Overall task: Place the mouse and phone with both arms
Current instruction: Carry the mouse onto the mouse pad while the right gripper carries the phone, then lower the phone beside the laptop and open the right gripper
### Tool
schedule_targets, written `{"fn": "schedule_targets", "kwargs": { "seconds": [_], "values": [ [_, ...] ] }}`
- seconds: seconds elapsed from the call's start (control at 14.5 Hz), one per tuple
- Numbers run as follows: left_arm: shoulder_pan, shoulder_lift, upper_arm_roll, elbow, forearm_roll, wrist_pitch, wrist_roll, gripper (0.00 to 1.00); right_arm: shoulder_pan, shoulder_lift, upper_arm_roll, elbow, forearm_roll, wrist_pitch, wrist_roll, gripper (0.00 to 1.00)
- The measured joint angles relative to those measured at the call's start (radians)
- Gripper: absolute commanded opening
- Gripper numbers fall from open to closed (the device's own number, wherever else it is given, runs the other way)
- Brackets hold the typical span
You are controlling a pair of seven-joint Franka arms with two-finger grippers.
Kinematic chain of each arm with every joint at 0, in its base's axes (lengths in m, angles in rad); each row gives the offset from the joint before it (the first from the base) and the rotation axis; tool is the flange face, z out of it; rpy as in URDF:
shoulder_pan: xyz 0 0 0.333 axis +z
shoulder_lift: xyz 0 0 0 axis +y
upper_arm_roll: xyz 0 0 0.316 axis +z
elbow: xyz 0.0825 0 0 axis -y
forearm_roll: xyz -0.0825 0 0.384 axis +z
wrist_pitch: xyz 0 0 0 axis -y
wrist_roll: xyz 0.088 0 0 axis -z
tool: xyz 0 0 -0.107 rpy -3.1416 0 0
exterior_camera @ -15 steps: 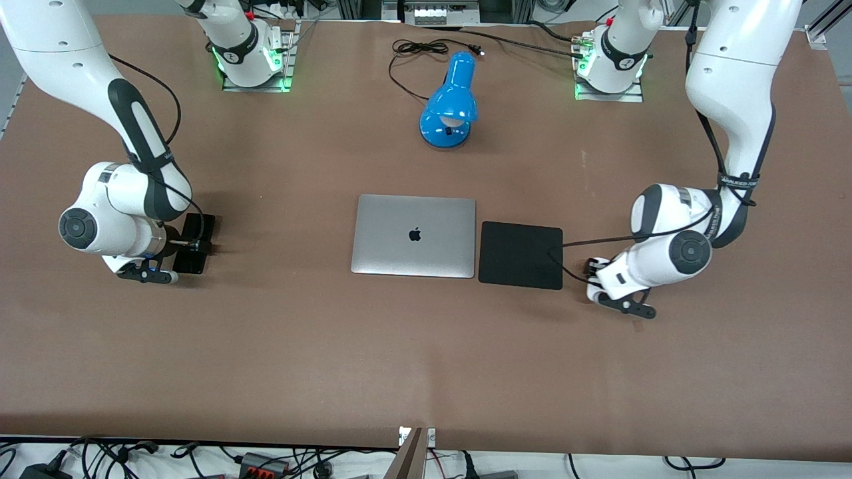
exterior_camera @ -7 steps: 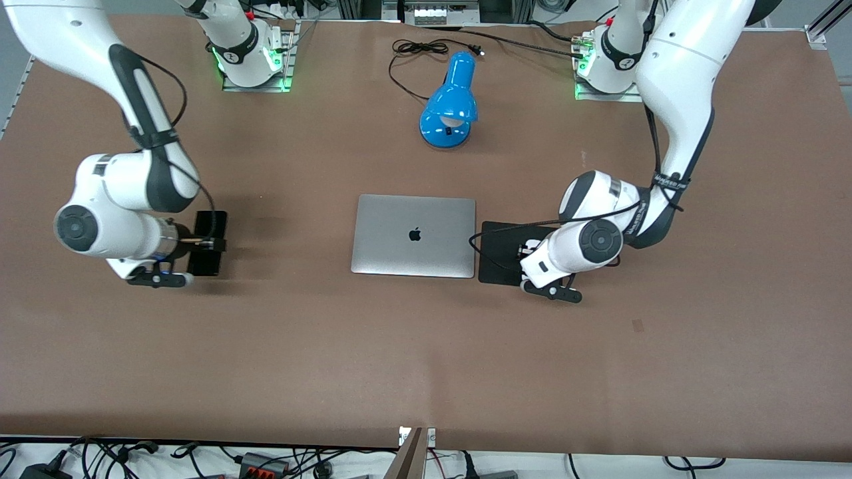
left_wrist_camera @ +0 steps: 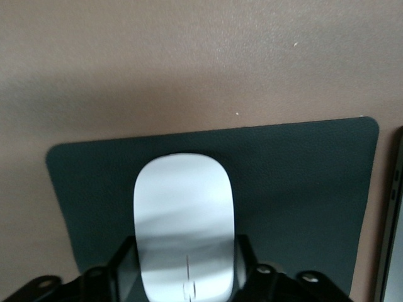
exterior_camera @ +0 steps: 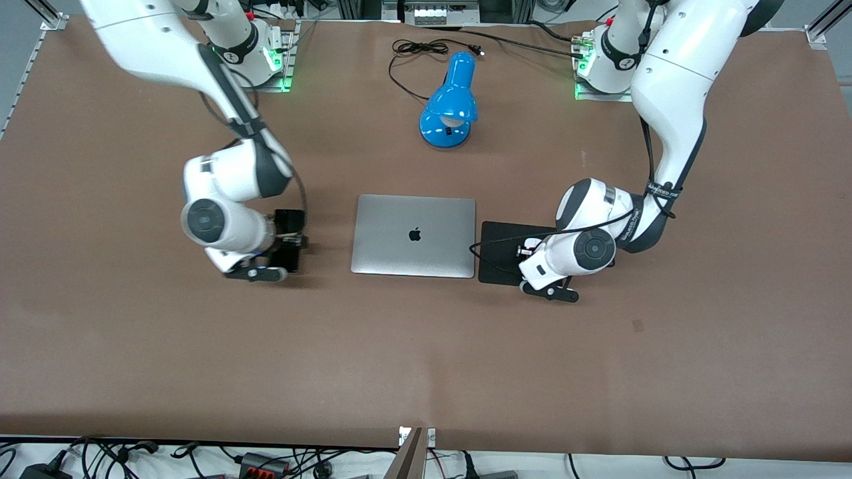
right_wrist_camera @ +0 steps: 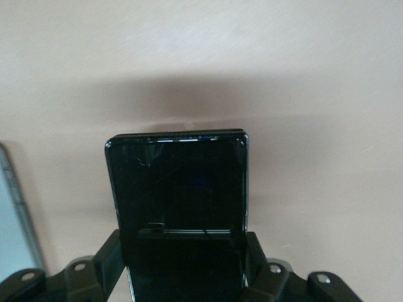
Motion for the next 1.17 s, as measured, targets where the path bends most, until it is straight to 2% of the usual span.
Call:
{"fn": "schedule_targets", "kwargs": {
  "seconds": [0.28, 0.41, 0.69, 0.96, 1.17],
  "values": [
    [0.004, -0.009, 0.004, 0.025, 0.0, -0.006, -0.022, 1.0, 0.022, 0.03, -0.001, 0.0, 0.047, 0.038, 0.108, 0.33],
    [0.041, -0.051, 0.011, 0.056, 0.001, -0.074, -0.026, 1.0, 0.044, 0.048, 0.0, -0.001, 0.058, 0.054, 0.119, 0.33],
    [0.197, -0.17, 0.013, 0.194, 0.001, -0.377, -0.023, 1.0, 0.079, 0.072, -0.001, -0.001, 0.059, 0.067, 0.133, 0.33],
    [0.279, -0.211, 0.016, 0.466, 0.001, -0.81, -0.026, 1.0, 0.084, 0.08, -0.001, -0.001, 0.059, 0.079, 0.134, 0.34],
    [0.339, -0.225, 0.017, 0.607, 0.002, -0.975, -0.026, 1.0, 0.097, 0.081, -0.001, -0.001, 0.059, 0.081, 0.134, 0.34]
  ]
}}
